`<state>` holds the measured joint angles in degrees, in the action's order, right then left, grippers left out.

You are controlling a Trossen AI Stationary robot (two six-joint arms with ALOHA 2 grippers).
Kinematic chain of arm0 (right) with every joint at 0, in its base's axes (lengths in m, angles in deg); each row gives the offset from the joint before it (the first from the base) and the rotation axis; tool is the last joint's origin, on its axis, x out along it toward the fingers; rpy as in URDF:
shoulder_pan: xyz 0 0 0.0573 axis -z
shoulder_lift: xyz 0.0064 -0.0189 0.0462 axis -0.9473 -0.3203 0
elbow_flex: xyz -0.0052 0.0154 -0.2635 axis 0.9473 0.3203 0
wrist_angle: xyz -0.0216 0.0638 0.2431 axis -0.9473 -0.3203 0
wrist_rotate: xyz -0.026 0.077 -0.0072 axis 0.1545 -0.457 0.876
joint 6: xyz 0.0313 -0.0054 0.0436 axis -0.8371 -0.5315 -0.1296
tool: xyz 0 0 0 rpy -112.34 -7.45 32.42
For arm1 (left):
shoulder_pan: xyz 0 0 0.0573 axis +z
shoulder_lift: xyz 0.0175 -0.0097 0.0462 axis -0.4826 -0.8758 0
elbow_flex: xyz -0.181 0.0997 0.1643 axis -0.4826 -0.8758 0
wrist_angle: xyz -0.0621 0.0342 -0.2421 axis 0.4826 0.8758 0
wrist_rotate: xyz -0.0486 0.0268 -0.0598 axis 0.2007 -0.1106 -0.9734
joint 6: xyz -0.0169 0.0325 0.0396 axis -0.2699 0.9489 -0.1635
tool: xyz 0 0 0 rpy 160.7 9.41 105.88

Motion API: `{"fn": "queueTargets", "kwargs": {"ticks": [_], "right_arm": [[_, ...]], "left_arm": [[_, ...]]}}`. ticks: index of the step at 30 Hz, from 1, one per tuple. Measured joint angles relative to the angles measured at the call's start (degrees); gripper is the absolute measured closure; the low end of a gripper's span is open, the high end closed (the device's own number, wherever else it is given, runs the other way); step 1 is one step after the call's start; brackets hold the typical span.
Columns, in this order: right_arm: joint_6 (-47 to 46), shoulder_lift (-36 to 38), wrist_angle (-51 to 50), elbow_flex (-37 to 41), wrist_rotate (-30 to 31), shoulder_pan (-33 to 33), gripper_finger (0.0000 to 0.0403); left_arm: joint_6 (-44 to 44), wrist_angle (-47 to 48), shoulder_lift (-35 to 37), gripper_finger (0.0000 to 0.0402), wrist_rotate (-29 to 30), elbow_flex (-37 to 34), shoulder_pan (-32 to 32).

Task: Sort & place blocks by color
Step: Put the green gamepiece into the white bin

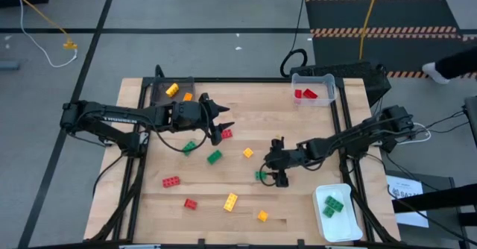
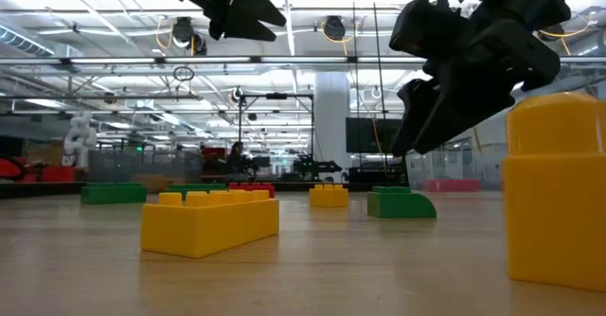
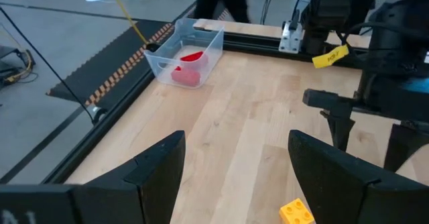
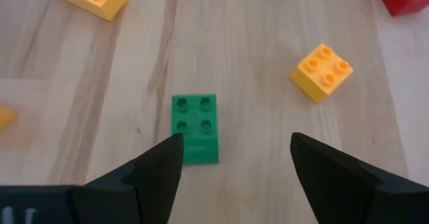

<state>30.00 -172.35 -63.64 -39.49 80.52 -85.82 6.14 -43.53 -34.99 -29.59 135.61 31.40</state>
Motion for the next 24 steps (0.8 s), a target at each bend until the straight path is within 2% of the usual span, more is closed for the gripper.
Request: {"fn": "queueTargets", "kwargs": {"ticks": [8, 24], "right_arm": [[-2.0, -2.2, 2.9, 0.0, -0.2, -0.7, 0.0091], [0.1, -2.4, 4.0, -1.2, -0.1, -0.8, 0.0090]], "left_arm": [[-0.2, 0.2, 0.0, 0.0135, 0.0, 0.0, 0.0], [-0.1, 0.2, 0.0, 0.0135, 0.0, 0.0, 0.0]]}}
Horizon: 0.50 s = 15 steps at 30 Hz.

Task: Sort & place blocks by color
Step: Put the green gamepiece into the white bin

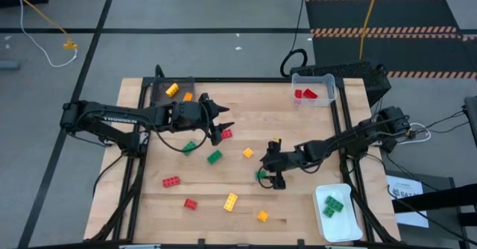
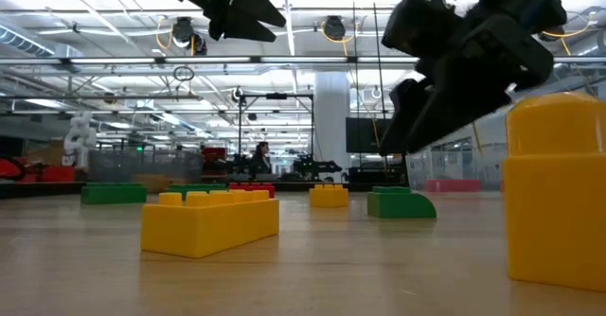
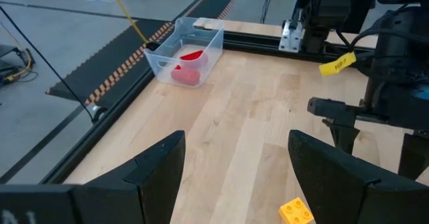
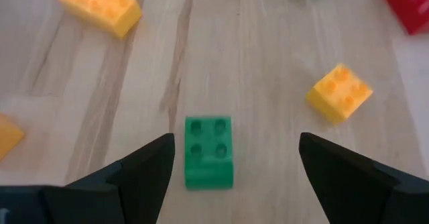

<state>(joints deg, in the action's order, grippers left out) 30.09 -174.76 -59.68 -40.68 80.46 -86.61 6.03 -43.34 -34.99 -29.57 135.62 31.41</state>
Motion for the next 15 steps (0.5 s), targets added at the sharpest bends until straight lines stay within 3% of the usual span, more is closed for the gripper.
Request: {"fn": "queueTargets", "kwargs": {"ticks": [8, 15], "right_arm": [[1.3, -0.8, -2.8, -3.6, 1.4, 0.7, 0.0092], [0.0, -7.2, -4.1, -3.6, 1.3, -0.3, 0.0100]], "left_arm": [[0.1, 0.0, 0.0, 0.0135, 0.0, 0.0, 0.0], [0.1, 0.0, 0.0, 0.0135, 0.0, 0.0, 0.0]]}}
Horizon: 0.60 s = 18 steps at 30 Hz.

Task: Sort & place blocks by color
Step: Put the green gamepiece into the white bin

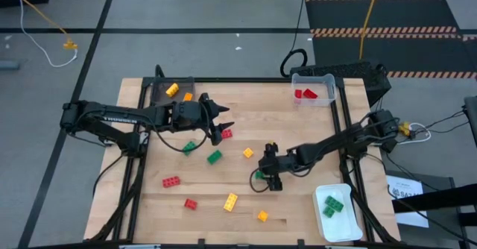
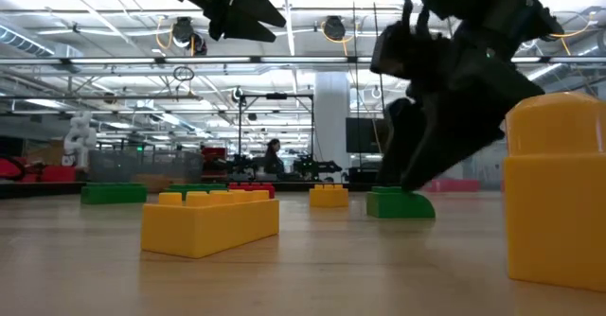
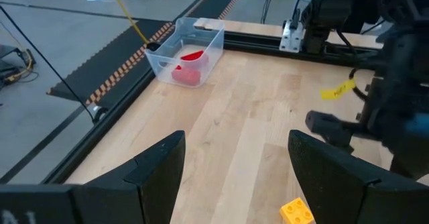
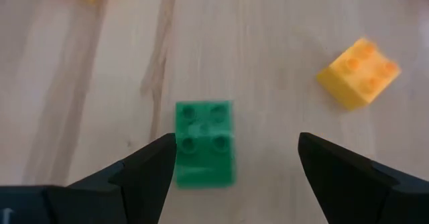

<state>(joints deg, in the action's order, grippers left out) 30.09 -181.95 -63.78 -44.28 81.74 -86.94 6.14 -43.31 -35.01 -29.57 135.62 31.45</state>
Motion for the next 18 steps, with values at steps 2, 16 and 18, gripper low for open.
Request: {"fn": "queueTargets", "kwargs": {"ticks": [2, 16, 18], "right_arm": [[-0.3, -1.0, 0.2, -0.6, 0.0, 0.0, 0.0100], [-2.8, -6.3, 0.2, -1.1, 0.2, 0.0, 0.0122], [-3.2, -6.3, 0.2, -1.1, 0.2, 0.0, 0.0142]], "left_arm": [[0.0, 0.2, 0.0, 0.0135, 0.0, 0.0, 0.0], [-0.2, 0.5, 0.0, 0.0135, 0.0, 0.0, 0.0], [-0.2, 0.8, 0.0, 0.0135, 0.0, 0.0, 0.0]]}}
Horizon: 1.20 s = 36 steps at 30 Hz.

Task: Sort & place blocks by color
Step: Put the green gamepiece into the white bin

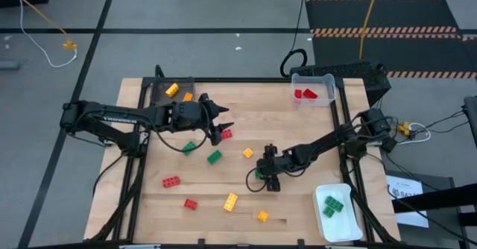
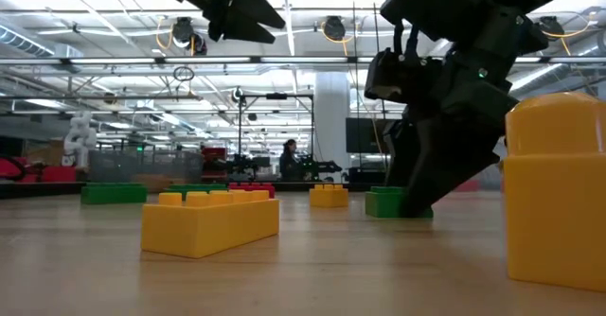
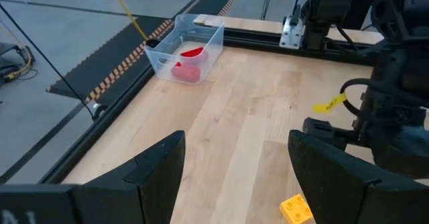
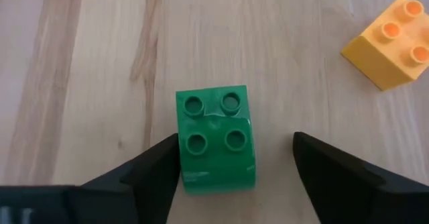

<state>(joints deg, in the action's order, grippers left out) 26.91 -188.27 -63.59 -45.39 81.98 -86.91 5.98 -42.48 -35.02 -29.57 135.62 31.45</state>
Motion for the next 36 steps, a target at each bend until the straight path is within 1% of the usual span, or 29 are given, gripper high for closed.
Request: {"fn": "queueTargets", "kwargs": {"ticks": [10, 11, 14, 17, 19, 22, 25, 27, 32, 34, 36], "right_arm": [[1.5, 0.5, -0.4, 0.1, 0.0, 0.0, 0.0272], [1.5, 1.0, -0.4, 0.1, -0.1, 0.0, 0.0278], [1.3, 3.0, -1.6, 0.3, -0.2, 0.0, 0.0278], [1.5, 6.9, -5.2, 0.4, 0.0, 0.1, 0.0278], [0.4, 9.9, -9.6, 0.2, 0.1, 0.3, 0.0278], [-3.0, 14.4, -18.8, 0.3, -0.4, 0.1, 0.0273], [-8.6, 19.6, -25.8, 0.3, -5.1, -1.3, 0.0268], [-13.5, 22.9, -29.0, 0.3, -9.1, -2.8, 0.0271], [-27.1, 31.7, -31.3, 0.3, -17.3, -6.7, 0.0276], [-31.0, 34.7, -31.9, 0.3, -19.4, -8.5, 0.0276], [-34.7, 37.3, -33.4, 0.3, -20.2, -10.7, 0.0276]], "left_arm": [[0.0, 0.3, 0.0, 0.0135, 0.0, 0.0, 0.0], [0.0, 0.3, 0.0, 0.0135, 0.0, 0.0, 0.0], [0.0, 0.3, 0.0, 0.0135, 0.0, 0.0, 0.0], [0.2, 0.3, 0.0, 0.0135, 0.0, 0.0, 0.0], [0.2, 0.3, 0.0, 0.0135, 0.0, 0.0, 0.0], [0.2, 0.4, 0.0, 0.0135, 0.0, 0.0, 0.0], [0.2, 0.4, 0.0, 0.0135, 0.0, 0.0, 0.0], [0.1, 0.4, 0.0, 0.0135, 0.0, 0.0, 0.0], [-0.7, 0.4, 0.0, 0.0135, 0.0, 0.0, 0.0], [-0.8, 0.4, 0.0, 0.0135, 0.0, 0.0, 0.0], [-0.9, 0.4, 0.0, 0.0135, 0.0, 0.0, -0.1]]}}
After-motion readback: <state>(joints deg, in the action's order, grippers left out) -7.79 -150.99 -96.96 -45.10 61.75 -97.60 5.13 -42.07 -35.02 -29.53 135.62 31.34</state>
